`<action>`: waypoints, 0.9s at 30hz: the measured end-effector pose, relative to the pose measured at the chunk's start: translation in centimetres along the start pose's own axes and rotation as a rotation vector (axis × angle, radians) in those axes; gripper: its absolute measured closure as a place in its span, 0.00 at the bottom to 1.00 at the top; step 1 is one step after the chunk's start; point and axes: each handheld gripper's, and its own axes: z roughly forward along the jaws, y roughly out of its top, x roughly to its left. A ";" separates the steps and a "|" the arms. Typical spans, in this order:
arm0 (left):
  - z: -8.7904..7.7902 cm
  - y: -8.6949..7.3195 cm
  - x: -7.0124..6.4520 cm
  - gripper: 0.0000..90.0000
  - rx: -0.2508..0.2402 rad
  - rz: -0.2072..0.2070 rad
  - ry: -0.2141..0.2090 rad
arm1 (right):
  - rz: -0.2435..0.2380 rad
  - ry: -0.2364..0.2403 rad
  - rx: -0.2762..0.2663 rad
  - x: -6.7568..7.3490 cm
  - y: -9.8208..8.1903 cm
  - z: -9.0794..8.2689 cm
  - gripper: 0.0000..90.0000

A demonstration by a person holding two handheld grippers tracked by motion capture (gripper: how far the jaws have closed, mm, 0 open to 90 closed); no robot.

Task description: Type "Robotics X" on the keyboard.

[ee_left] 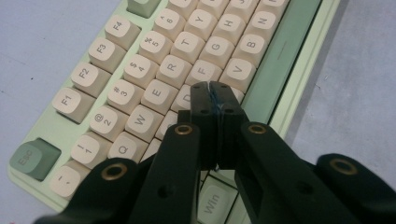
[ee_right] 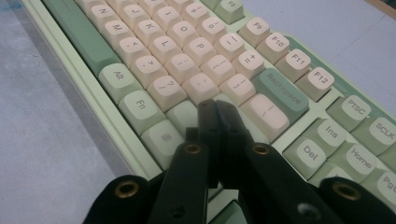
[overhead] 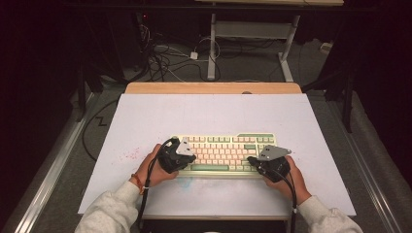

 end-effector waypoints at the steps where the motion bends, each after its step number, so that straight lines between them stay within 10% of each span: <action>1: 0.1 0.0 0.0 0.96 0.004 0.001 -0.001 | 0.000 0.000 0.000 0.0 0.0 0.0 1.00; 27: 0.6 -0.1 -0.2 0.97 0.006 0.012 0.026 | -0.008 -0.004 0.003 0.1 0.0 0.0 1.00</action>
